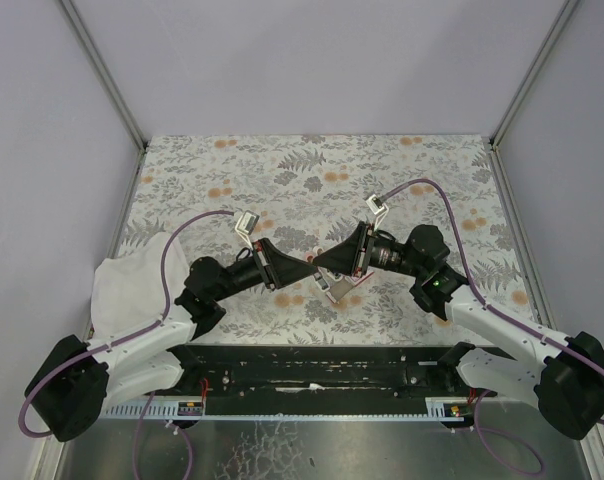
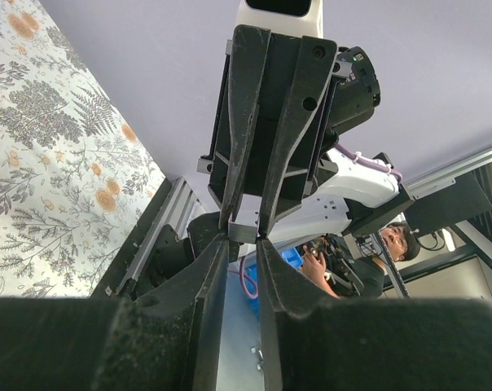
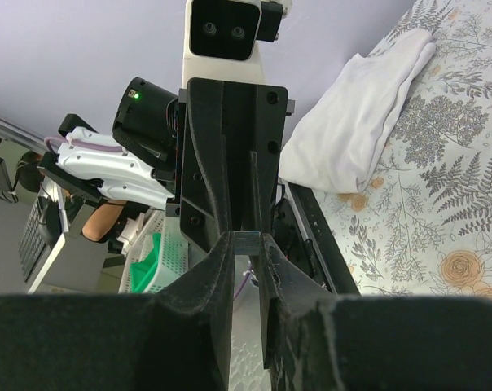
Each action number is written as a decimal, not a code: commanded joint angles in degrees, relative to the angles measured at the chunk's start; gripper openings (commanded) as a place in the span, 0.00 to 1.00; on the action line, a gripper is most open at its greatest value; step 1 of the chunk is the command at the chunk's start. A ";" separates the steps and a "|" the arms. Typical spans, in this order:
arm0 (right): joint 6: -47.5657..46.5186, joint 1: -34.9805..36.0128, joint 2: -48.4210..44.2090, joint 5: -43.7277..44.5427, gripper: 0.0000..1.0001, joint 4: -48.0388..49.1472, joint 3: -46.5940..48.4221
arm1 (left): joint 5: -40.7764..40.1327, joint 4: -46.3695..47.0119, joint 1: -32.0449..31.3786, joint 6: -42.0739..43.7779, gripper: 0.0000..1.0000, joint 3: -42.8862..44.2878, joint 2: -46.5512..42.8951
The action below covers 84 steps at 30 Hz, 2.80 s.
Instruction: Load the staples into the stapler
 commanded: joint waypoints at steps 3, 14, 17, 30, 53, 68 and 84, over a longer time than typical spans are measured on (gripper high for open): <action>0.94 -0.12 0.36 -3.17 0.21 4.24 0.31 | -1.08 5.44 -0.22 -0.45 0.17 1.99 0.54; -0.12 -0.20 -0.51 -1.99 0.25 2.77 -1.50 | -0.73 4.13 -0.23 0.69 0.08 1.21 0.70; -1.76 -0.14 -1.13 -1.00 0.31 0.69 -1.20 | 0.38 1.81 -0.20 1.80 0.06 0.34 0.43; -9.80 -0.18 -3.57 8.40 0.48 -9.64 -0.90 | 0.26 -14.75 -0.17 12.90 0.05 0.14 -1.67; -28.47 -0.10 -3.97 25.83 0.54 -34.02 -1.10 | -35.35 -55.72 11.99 27.93 0.56 4.46 0.65; -40.38 11.92 21.83 26.64 0.54 -31.18 15.50 | -37.71 -46.01 26.13 31.40 0.67 -0.90 -2.92; -51.46 21.89 57.99 32.39 0.55 -39.87 50.57 | -52.40 -35.85 31.94 28.36 0.94 -10.57 -16.40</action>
